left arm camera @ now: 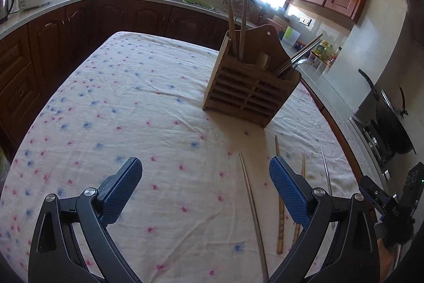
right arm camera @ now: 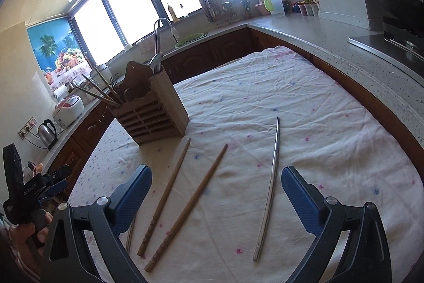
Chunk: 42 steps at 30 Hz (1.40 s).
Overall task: Organize utensils
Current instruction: 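Move both open tools back down to the remaining chopsticks, then close the left tool on a metal chopstick while the right tool grasps a wooden chopstick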
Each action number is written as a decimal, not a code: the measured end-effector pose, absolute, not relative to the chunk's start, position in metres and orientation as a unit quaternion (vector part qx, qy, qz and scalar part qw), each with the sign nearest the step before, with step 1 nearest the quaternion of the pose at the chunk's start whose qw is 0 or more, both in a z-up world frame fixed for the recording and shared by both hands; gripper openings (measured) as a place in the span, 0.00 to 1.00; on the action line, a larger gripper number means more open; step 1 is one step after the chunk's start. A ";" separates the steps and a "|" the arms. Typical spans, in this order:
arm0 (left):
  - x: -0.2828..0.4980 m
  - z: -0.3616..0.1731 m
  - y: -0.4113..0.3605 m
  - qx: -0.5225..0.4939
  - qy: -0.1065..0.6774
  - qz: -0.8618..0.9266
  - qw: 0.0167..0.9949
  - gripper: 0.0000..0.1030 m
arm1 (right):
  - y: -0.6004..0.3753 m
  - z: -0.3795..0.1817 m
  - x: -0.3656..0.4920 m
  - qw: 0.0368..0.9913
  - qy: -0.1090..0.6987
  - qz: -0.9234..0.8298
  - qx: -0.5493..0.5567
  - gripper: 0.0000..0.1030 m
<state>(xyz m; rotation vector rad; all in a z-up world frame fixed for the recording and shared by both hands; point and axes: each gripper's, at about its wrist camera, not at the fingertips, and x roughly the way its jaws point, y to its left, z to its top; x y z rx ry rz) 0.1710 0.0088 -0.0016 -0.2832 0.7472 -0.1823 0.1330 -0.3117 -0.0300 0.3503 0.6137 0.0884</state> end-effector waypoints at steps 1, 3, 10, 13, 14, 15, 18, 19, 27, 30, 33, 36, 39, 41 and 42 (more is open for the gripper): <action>0.171 -0.003 0.005 -0.133 0.367 -0.091 0.916 0.96 | -0.312 -0.033 0.134 0.936 0.305 0.043 0.171 0.96; 0.172 -0.004 -0.002 -0.123 0.372 -0.097 0.915 0.96 | -0.314 -0.036 0.135 0.934 0.310 0.041 0.172 0.96; 0.184 -0.013 -0.023 -0.098 0.395 -0.111 0.906 0.94 | -0.309 -0.044 0.148 0.927 0.332 0.048 0.165 0.80; 0.194 -0.021 -0.037 -0.082 0.413 -0.120 0.899 0.83 | -0.298 -0.050 0.162 0.920 0.354 0.059 0.157 0.64; 0.198 -0.024 -0.041 -0.079 0.419 -0.125 0.896 0.79 | -0.295 -0.052 0.167 0.918 0.361 0.063 0.154 0.61; 0.203 -0.027 -0.046 -0.075 0.423 -0.129 0.894 0.76 | -0.291 -0.054 0.173 0.915 0.368 0.068 0.151 0.56; 0.215 -0.032 -0.058 -0.060 0.434 -0.134 0.889 0.66 | -0.280 -0.059 0.191 0.909 0.384 0.079 0.143 0.48; 0.220 -0.034 -0.061 -0.056 0.438 -0.138 0.886 0.62 | -0.276 -0.061 0.198 0.906 0.390 0.083 0.140 0.47; 0.249 -0.053 -0.084 -0.024 0.469 -0.149 0.870 0.45 | -0.265 -0.088 0.243 0.897 0.426 0.058 0.104 0.34; 0.258 -0.065 -0.093 -0.015 0.484 -0.149 0.862 0.31 | -0.261 -0.089 0.251 0.899 0.426 0.053 0.088 0.32; 0.260 -0.065 -0.105 0.017 0.477 -0.139 0.868 0.31 | -0.257 -0.090 0.259 0.902 0.425 0.044 0.067 0.22; 0.260 -0.066 -0.114 0.044 0.468 -0.130 0.873 0.23 | -0.257 -0.091 0.264 0.903 0.425 0.039 0.055 0.16; 0.260 -0.067 -0.116 0.050 0.462 -0.138 0.875 0.08 | -0.255 -0.091 0.264 0.904 0.423 0.035 0.047 0.15; 0.260 -0.066 -0.113 0.047 0.462 -0.145 0.874 0.06 | -0.255 -0.091 0.265 0.904 0.423 0.034 0.047 0.13; 0.260 -0.066 -0.109 0.037 0.464 -0.151 0.872 0.05 | -0.257 -0.091 0.265 0.904 0.422 0.035 0.052 0.11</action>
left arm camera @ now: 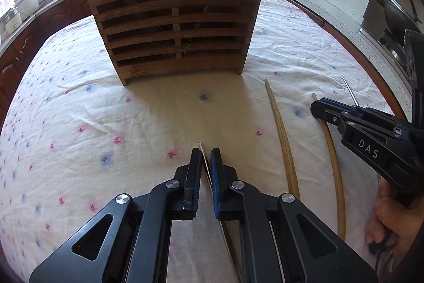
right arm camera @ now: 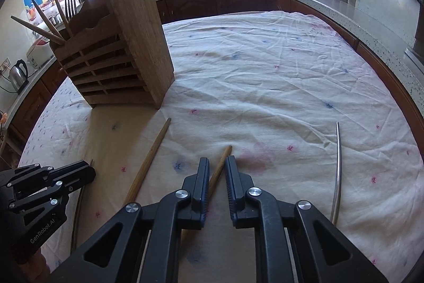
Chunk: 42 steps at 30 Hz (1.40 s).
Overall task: Organize utensils
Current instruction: 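Close the left tool on a metal chopstick while the right tool grasps a wooden chopstick, then lift both held chopsticks and lower them into the wooden holder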
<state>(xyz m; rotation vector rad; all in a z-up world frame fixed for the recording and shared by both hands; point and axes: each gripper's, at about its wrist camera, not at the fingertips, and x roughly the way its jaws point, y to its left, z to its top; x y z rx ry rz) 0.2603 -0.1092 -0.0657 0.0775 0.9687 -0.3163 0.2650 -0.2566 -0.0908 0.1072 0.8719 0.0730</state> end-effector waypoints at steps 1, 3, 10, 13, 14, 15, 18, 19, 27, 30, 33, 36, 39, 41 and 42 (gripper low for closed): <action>0.260 -0.065 -0.105 0.026 0.465 -0.157 0.871 0.04 | -0.258 -0.091 0.265 0.904 0.422 0.037 0.059 0.09; 0.258 -0.064 -0.095 0.001 0.470 -0.168 0.866 0.03 | -0.264 -0.091 0.264 0.903 0.421 0.041 0.078 0.06; 0.245 -0.054 -0.068 -0.030 0.466 -0.166 0.869 0.03 | -0.269 -0.086 0.250 0.901 0.418 0.059 0.105 0.05; 0.246 -0.057 -0.064 -0.022 0.479 -0.164 0.862 0.03 | -0.264 -0.090 0.251 0.896 0.430 0.060 0.093 0.06; 0.248 -0.059 -0.064 -0.018 0.485 -0.160 0.860 0.04 | -0.263 -0.091 0.252 0.894 0.434 0.061 0.089 0.06; 0.249 -0.062 -0.063 -0.014 0.494 -0.156 0.855 0.04 | -0.262 -0.090 0.252 0.894 0.436 0.062 0.085 0.07; 0.250 -0.062 -0.065 -0.003 0.508 -0.155 0.847 0.07 | -0.257 -0.087 0.254 0.888 0.450 0.065 0.064 0.10; 0.250 -0.061 -0.067 0.007 0.511 -0.156 0.845 0.08 | -0.255 -0.087 0.255 0.887 0.454 0.067 0.057 0.11; 0.242 -0.062 -0.090 0.084 0.494 -0.147 0.853 0.11 | -0.243 -0.089 0.259 0.883 0.464 0.068 -0.002 0.13; 0.244 -0.063 -0.090 0.075 0.489 -0.151 0.856 0.04 | -0.238 -0.089 0.257 0.887 0.457 0.064 -0.023 0.10; 0.244 -0.060 -0.082 0.046 0.495 -0.166 0.852 0.03 | -0.242 -0.088 0.257 0.887 0.457 0.069 -0.003 0.05; 0.233 -0.045 -0.068 0.020 0.477 -0.174 0.861 0.03 | -0.246 -0.076 0.245 0.893 0.441 0.084 0.031 0.05; 0.220 -0.021 -0.050 -0.017 0.454 -0.190 0.870 0.03 | -0.250 -0.051 0.227 0.902 0.412 0.107 0.068 0.05; 0.209 -0.002 -0.039 -0.042 0.434 -0.203 0.877 0.03 | -0.251 -0.033 0.213 0.910 0.391 0.115 0.079 0.05; 0.203 0.008 -0.034 -0.053 0.423 -0.209 0.880 0.03 | -0.252 -0.023 0.206 0.913 0.380 0.123 0.084 0.05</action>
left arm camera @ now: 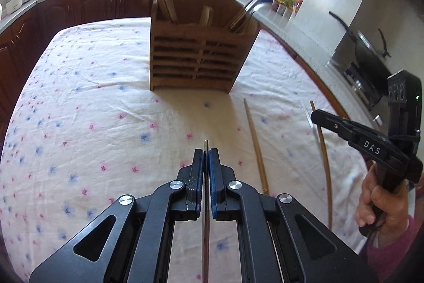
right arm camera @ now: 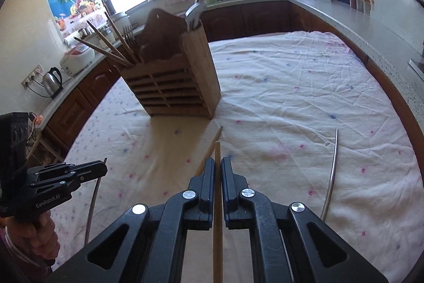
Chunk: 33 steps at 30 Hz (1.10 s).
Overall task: Organize utensils
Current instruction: 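Lift both held chopsticks and lower them into the wooden holder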
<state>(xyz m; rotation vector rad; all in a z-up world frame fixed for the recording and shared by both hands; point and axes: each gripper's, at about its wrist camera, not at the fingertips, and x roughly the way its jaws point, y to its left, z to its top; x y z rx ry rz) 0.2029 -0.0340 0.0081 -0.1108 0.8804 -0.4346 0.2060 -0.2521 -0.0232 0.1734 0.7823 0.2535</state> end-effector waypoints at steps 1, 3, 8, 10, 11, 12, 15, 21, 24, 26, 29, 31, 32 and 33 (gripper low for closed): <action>0.197 0.018 -0.028 -0.063 0.411 -0.215 0.884 0.03 | -0.253 -0.015 0.199 0.916 0.371 0.127 0.088 0.05; 0.184 0.037 -0.017 -0.074 0.389 -0.223 0.891 0.03 | -0.254 0.002 0.186 0.923 0.351 0.132 0.089 0.05; 0.164 0.072 0.001 -0.094 0.352 -0.234 0.901 0.03 | -0.254 0.038 0.159 0.935 0.311 0.147 0.087 0.05; 0.160 0.082 0.007 -0.100 0.341 -0.238 0.904 0.03 | -0.255 0.051 0.152 0.940 0.295 0.149 0.085 0.05; 0.158 0.087 0.009 -0.103 0.335 -0.240 0.905 0.03 | -0.255 0.057 0.149 0.943 0.287 0.149 0.084 0.05; 0.156 0.092 0.011 -0.106 0.329 -0.243 0.907 0.03 | -0.255 0.063 0.147 0.945 0.279 0.150 0.082 0.05; 0.153 0.104 0.014 -0.107 0.309 -0.243 0.913 0.03 | -0.255 0.079 0.144 0.951 0.258 0.150 0.078 0.05; 0.162 0.117 0.015 -0.113 0.287 -0.241 0.920 0.03 | -0.255 0.094 0.153 0.957 0.236 0.149 0.077 0.05; 0.168 0.125 0.013 -0.114 0.274 -0.238 0.925 0.03 | -0.253 0.099 0.159 0.959 0.228 0.148 0.076 0.05; 0.174 0.132 0.012 -0.113 0.264 -0.236 0.928 0.03 | -0.253 0.103 0.162 0.960 0.223 0.151 0.080 0.05; 0.182 0.143 0.011 -0.114 0.249 -0.232 0.933 0.03 | -0.255 0.109 0.171 0.961 0.213 0.151 0.087 0.05; 0.189 0.151 0.010 -0.114 0.238 -0.228 0.937 0.03 | -0.255 0.115 0.176 0.963 0.204 0.152 0.090 0.05; 0.193 0.156 0.010 -0.115 0.230 -0.227 0.939 0.03 | -0.256 0.119 0.180 0.964 0.198 0.153 0.093 0.05; 0.197 0.162 0.010 -0.116 0.223 -0.225 0.941 0.03 | -0.256 0.124 0.183 0.965 0.191 0.152 0.095 0.05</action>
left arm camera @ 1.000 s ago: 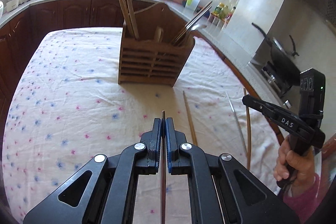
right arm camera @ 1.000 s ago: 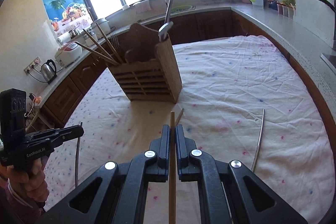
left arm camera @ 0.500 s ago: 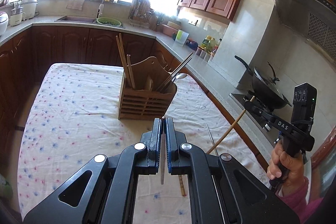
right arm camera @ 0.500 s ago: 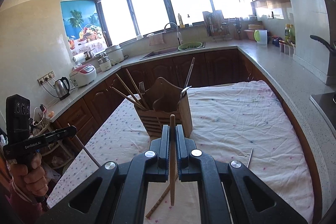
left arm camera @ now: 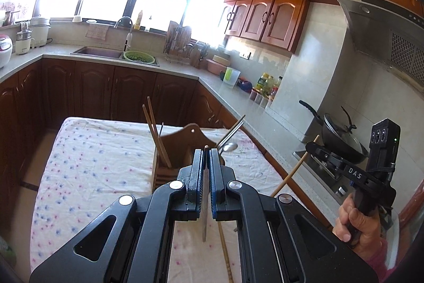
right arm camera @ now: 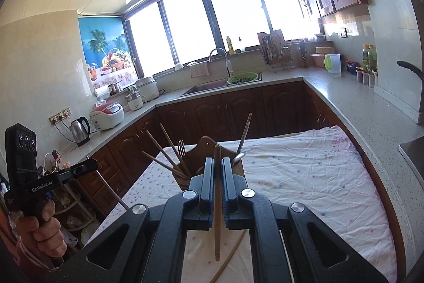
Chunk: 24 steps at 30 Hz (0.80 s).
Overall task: Organize utensils
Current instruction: 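Lift both held chopsticks and lower them into the wooden holder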
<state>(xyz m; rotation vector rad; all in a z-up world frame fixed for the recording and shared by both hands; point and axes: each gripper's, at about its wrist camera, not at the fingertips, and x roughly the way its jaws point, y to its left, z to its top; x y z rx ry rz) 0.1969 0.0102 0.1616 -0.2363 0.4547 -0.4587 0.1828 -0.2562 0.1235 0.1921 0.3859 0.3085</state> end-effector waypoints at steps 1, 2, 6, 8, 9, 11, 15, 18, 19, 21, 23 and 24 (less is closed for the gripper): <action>0.201 0.168 0.010 -0.116 0.214 -0.223 0.944 0.03 | -0.257 0.129 0.187 0.966 0.183 0.152 0.097 0.05; 0.205 0.175 0.010 -0.117 0.204 -0.221 0.946 0.03 | -0.257 0.134 0.191 0.968 0.176 0.150 0.099 0.05; 0.221 0.204 0.009 -0.117 0.166 -0.211 0.956 0.03 | -0.257 0.154 0.212 0.971 0.149 0.150 0.108 0.05; 0.231 0.217 0.009 -0.114 0.144 -0.199 0.963 0.03 | -0.256 0.162 0.224 0.973 0.137 0.146 0.112 0.05; 0.237 0.222 0.010 -0.114 0.136 -0.193 0.965 0.03 | -0.255 0.165 0.230 0.975 0.131 0.142 0.112 0.05; 0.251 0.228 0.010 -0.115 0.126 -0.182 0.968 0.03 | -0.253 0.170 0.243 0.976 0.124 0.138 0.118 0.05; 0.283 0.224 0.014 -0.132 0.122 -0.163 0.970 0.03 | -0.250 0.171 0.268 0.976 0.120 0.132 0.124 0.05; 0.301 0.211 0.016 -0.138 0.127 -0.143 0.972 0.03 | -0.247 0.164 0.282 0.977 0.120 0.126 0.125 0.05; 0.304 0.205 0.016 -0.140 0.130 -0.138 0.972 0.03 | -0.246 0.160 0.285 0.976 0.121 0.127 0.128 0.05; 0.310 0.192 0.017 -0.146 0.134 -0.131 0.971 0.03 | -0.244 0.151 0.290 0.976 0.120 0.125 0.130 0.05; 0.314 0.179 0.019 -0.156 0.140 -0.127 0.970 0.03 | -0.242 0.141 0.293 0.977 0.121 0.121 0.130 0.05; 0.316 0.173 0.021 -0.161 0.140 -0.126 0.969 0.03 | -0.241 0.137 0.294 0.977 0.123 0.119 0.130 0.05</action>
